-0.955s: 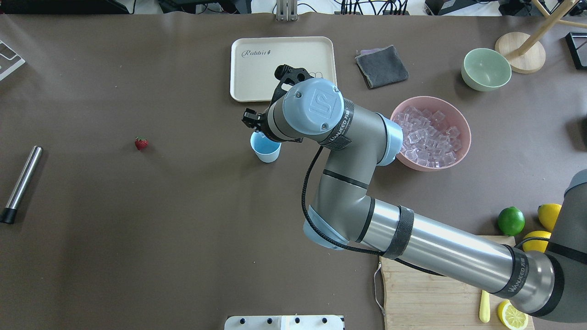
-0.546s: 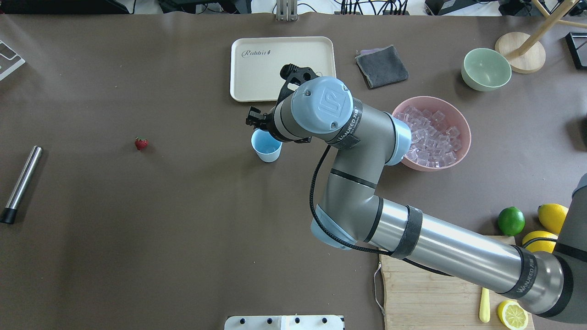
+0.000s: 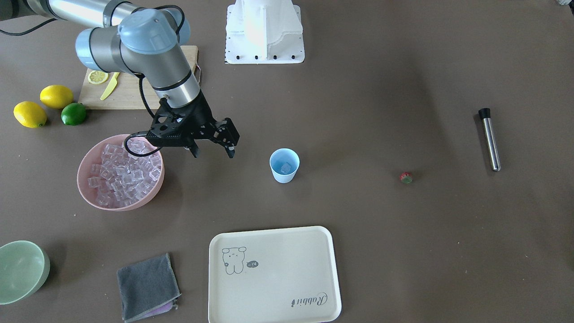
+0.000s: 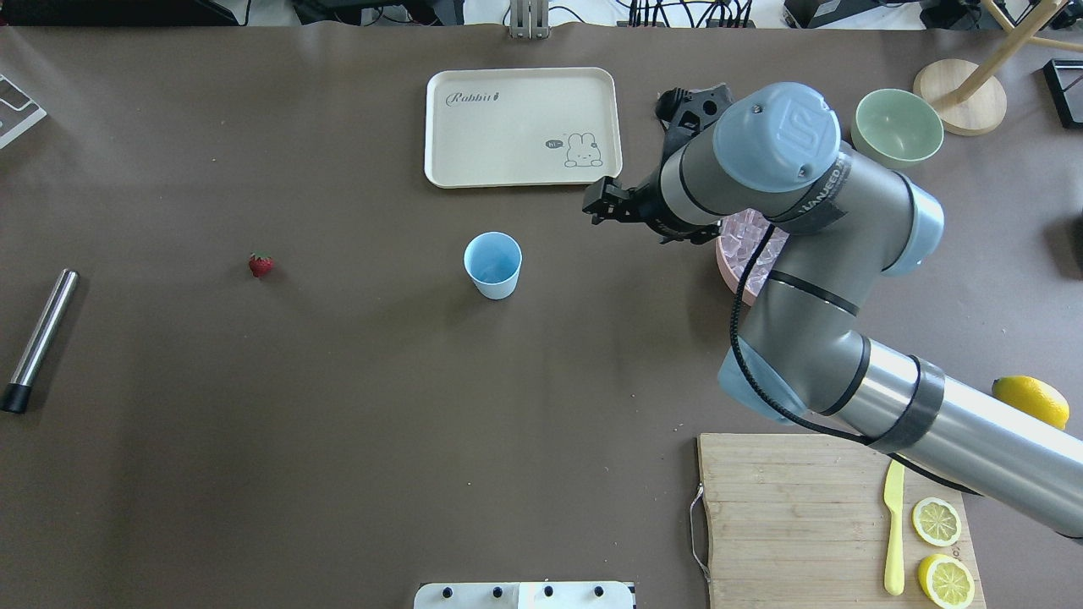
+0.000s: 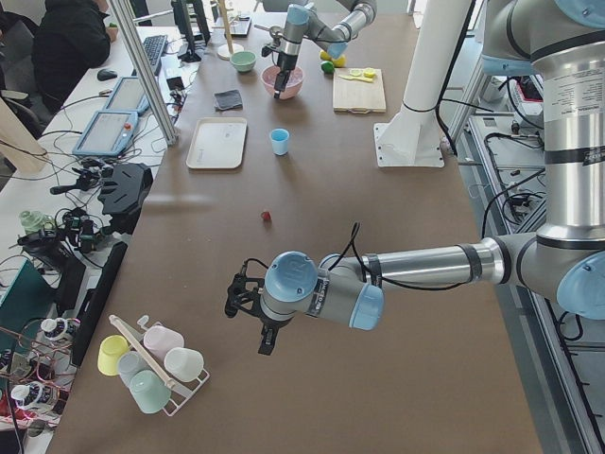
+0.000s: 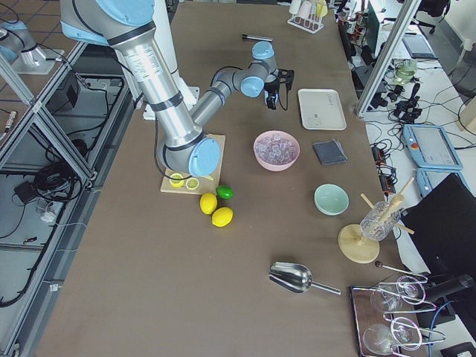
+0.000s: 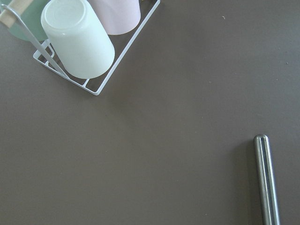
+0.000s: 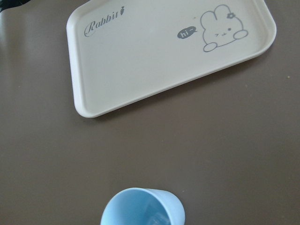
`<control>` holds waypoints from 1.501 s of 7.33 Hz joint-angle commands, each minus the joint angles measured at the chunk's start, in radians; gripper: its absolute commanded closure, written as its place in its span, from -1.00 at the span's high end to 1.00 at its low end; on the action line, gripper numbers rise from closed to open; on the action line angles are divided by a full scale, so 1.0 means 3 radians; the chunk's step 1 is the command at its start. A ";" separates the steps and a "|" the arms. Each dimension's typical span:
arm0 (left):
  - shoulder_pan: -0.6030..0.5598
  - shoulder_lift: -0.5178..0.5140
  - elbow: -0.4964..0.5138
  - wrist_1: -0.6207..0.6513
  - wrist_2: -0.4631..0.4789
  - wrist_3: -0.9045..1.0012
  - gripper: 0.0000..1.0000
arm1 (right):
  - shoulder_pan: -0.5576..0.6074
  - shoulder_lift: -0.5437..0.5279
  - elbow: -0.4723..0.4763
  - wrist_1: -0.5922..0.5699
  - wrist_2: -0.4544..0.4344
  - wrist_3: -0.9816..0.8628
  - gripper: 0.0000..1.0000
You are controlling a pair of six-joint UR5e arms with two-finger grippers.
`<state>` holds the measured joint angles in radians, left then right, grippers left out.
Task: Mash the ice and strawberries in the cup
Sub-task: 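Move the right gripper back over the pink bowl of ice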
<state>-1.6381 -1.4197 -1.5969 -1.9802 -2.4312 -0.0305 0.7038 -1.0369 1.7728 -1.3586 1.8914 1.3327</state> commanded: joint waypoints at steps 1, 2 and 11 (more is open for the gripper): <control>-0.0006 0.0003 -0.0015 -0.0001 -0.0011 -0.0001 0.97 | 0.0352 -0.0291 0.0180 -0.0486 0.0158 -0.0473 0.82; -0.0011 0.0018 -0.0035 -0.0006 -0.0026 -0.0001 0.97 | 0.0410 -0.0403 0.0196 -0.0589 0.0113 -0.0647 0.78; -0.0006 0.0003 -0.0076 -0.0006 -0.0021 -0.0021 0.97 | 0.0119 -0.0660 0.0175 -0.0763 -0.0215 -0.0705 0.54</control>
<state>-1.6402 -1.4190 -1.6206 -1.9819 -2.4374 -0.0367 0.7661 -1.2423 1.8249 -1.5732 1.8367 1.1213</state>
